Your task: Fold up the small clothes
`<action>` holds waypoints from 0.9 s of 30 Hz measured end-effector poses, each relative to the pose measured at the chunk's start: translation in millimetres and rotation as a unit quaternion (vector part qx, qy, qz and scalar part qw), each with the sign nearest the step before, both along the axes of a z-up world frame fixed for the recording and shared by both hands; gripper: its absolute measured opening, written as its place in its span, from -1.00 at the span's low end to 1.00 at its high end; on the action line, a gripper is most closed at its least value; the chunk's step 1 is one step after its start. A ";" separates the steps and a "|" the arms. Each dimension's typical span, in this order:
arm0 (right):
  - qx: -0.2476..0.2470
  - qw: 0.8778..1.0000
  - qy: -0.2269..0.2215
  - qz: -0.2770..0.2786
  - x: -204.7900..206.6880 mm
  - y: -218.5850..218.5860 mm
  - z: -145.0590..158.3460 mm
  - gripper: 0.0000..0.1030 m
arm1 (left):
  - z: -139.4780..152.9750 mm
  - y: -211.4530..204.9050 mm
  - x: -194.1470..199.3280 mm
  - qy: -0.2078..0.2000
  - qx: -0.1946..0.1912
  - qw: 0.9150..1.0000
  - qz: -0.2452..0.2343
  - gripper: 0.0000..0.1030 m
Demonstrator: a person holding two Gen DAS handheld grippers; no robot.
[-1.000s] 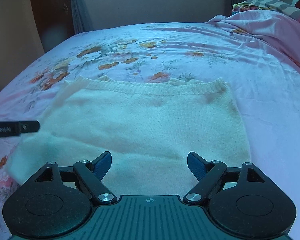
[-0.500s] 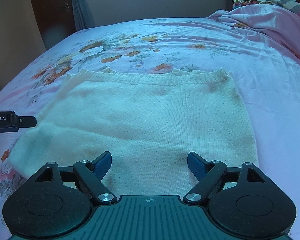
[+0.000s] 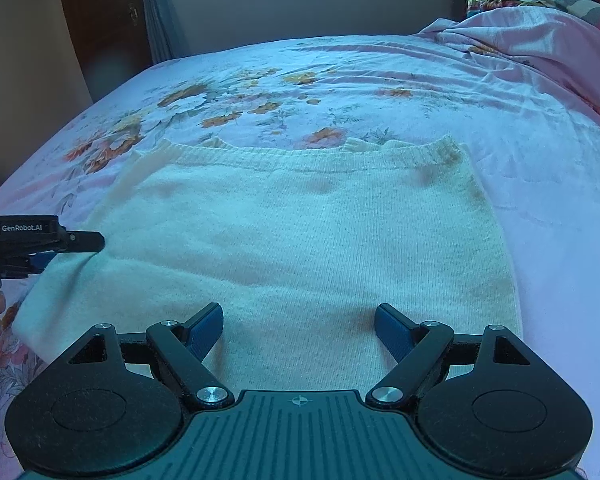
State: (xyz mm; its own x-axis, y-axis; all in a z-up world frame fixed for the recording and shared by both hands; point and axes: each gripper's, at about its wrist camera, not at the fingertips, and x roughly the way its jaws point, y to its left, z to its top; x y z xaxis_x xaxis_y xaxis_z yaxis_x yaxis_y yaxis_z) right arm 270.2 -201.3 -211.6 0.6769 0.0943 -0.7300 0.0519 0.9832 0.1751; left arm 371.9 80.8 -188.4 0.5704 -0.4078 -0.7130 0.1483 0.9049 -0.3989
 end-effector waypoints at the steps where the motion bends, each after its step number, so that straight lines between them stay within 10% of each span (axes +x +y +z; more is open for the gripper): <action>1: 0.001 1.000 -0.001 -0.001 1.1 -0.3 0.6 0.60 | -1.6 -0.1 2.8 0.003 -0.014 1.000 -0.005 -0.19; 4: 0.004 1.000 -0.005 -0.001 3.9 -1.1 1.5 0.60 | -8.8 2.0 12.5 0.023 -0.065 0.997 -0.027 -0.67; 27: -0.066 0.998 0.020 0.014 81.5 10.9 -30.2 0.71 | 31.9 -23.0 -1.5 -0.039 -0.041 0.997 -0.056 -0.75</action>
State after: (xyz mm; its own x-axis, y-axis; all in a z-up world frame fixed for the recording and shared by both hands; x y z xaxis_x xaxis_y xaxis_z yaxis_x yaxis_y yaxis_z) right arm 351.7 -190.3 -241.8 0.6461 0.0138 -0.7631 0.0287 0.9987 0.0424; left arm 370.4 57.8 -156.6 0.5706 -0.5275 -0.6294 0.2801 0.8455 -0.4546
